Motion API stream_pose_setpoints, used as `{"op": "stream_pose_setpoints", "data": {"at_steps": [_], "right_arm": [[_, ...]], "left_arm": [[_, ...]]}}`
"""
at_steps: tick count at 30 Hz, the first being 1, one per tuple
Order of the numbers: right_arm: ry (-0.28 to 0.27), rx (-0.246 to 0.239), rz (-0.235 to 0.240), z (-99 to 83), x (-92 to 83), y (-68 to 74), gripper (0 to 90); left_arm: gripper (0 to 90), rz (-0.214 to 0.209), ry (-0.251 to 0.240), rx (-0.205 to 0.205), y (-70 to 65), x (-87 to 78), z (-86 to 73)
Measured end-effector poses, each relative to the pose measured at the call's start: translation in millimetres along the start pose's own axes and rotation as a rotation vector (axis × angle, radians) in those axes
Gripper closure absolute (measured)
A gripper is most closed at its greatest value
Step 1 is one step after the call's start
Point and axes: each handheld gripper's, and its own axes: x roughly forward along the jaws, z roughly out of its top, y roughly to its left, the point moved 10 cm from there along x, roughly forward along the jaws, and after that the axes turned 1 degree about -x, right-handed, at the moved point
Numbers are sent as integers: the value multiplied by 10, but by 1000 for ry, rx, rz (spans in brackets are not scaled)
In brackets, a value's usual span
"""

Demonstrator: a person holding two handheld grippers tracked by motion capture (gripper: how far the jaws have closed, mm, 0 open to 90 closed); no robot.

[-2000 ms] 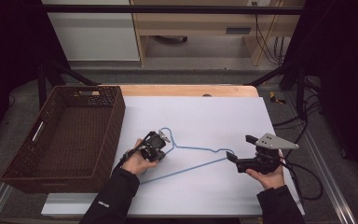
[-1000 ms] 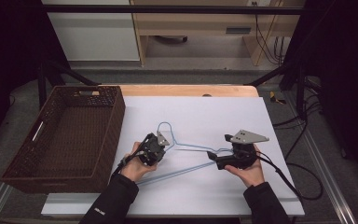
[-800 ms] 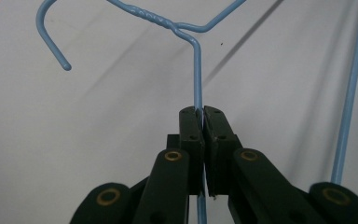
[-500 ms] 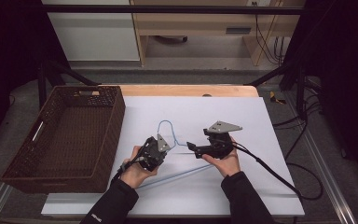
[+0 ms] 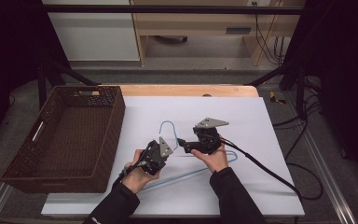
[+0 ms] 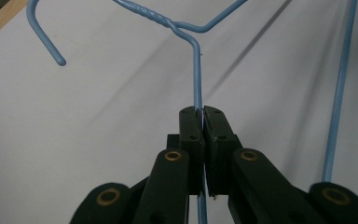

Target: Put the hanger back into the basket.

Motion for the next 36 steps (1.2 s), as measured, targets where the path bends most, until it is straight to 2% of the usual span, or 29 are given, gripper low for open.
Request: {"op": "stream_pose_setpoints", "data": {"at_steps": [4,11,12,19,24,29,33,36], "right_arm": [[6,-3,2,10,59,11,273],[20,33,6,0,211,40,377],[28,36,2,-9,235,35,390],[62,45,2,-42,402,67,512],[74,80,-7,-66,457,47,616],[91,97,4,-93,484,44,716],[104,111,22,-110,491,58,797],[107,123,23,-112,489,58,807]], "left_arm": [[872,1,-2,0,-22,-14,9],[872,-1,-3,4,-49,-9,10],[872,-18,-4,-2,-73,0,6],[871,0,8,8,-55,13,-10],[872,-2,10,10,-60,23,-15],[871,-24,10,2,-96,35,-17],[871,-20,13,6,-99,46,-24],[871,-27,15,4,-109,56,-31]]}}
